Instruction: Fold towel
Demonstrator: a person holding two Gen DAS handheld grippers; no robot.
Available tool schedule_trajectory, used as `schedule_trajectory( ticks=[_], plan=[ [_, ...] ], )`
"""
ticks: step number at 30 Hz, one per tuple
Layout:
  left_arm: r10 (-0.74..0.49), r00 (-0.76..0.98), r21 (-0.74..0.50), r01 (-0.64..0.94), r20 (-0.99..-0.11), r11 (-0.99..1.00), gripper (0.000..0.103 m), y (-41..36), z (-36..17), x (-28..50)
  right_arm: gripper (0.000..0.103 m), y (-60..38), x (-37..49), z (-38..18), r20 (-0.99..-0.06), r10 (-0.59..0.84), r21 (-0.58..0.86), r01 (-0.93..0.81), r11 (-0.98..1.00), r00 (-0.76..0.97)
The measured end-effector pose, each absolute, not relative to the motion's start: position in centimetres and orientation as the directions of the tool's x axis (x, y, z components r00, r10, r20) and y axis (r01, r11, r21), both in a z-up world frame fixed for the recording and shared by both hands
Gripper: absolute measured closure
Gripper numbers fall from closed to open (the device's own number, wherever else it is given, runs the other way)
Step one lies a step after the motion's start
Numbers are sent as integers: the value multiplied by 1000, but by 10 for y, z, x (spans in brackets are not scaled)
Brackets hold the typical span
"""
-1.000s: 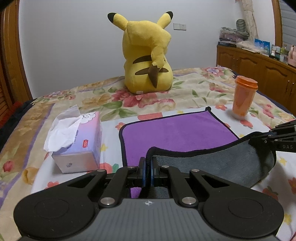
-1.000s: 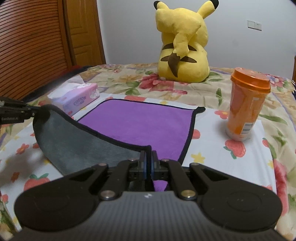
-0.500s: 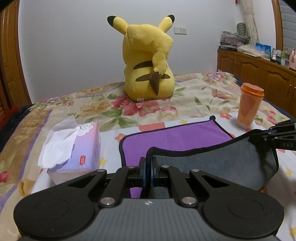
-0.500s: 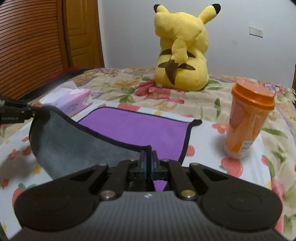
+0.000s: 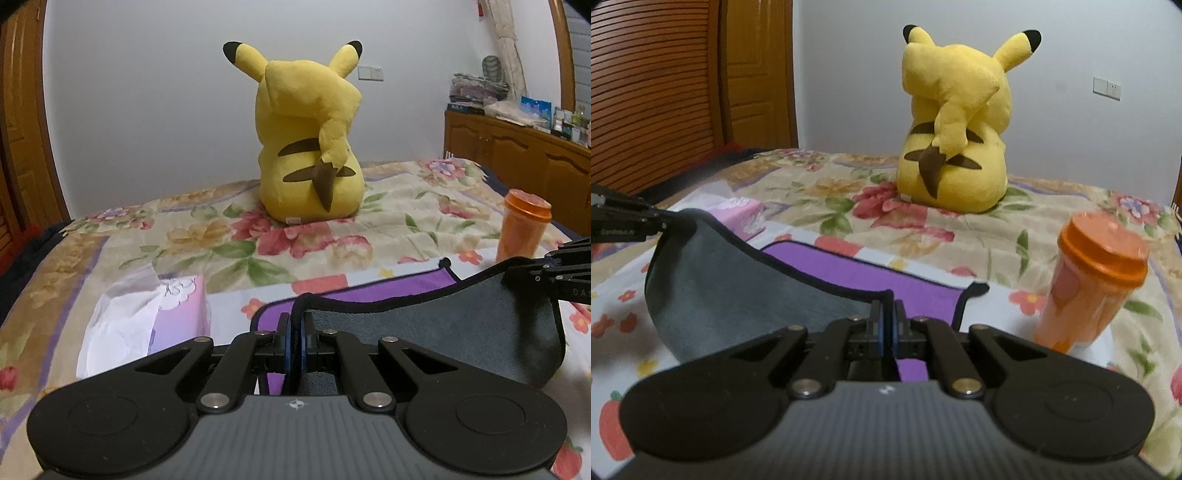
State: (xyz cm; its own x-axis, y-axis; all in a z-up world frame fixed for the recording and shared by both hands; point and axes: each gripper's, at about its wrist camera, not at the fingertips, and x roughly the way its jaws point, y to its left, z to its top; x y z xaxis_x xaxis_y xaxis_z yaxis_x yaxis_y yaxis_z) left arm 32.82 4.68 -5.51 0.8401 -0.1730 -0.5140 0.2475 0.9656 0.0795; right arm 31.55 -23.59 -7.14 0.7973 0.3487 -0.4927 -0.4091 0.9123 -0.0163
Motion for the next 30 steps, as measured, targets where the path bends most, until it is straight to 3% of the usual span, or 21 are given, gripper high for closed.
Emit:
schedule_trajectory(
  ticks=[16, 30],
  plan=[
    [-140, 870, 75, 198, -472, 977, 95, 46, -48, 382, 98, -229, 360, -64, -434, 266, -118, -347, 930, 861],
    [-102, 864, 86, 164, -493, 983, 95, 45, -86, 415, 98, -217, 389, -98, -434, 205, -168, -302, 938, 877]
  ],
)
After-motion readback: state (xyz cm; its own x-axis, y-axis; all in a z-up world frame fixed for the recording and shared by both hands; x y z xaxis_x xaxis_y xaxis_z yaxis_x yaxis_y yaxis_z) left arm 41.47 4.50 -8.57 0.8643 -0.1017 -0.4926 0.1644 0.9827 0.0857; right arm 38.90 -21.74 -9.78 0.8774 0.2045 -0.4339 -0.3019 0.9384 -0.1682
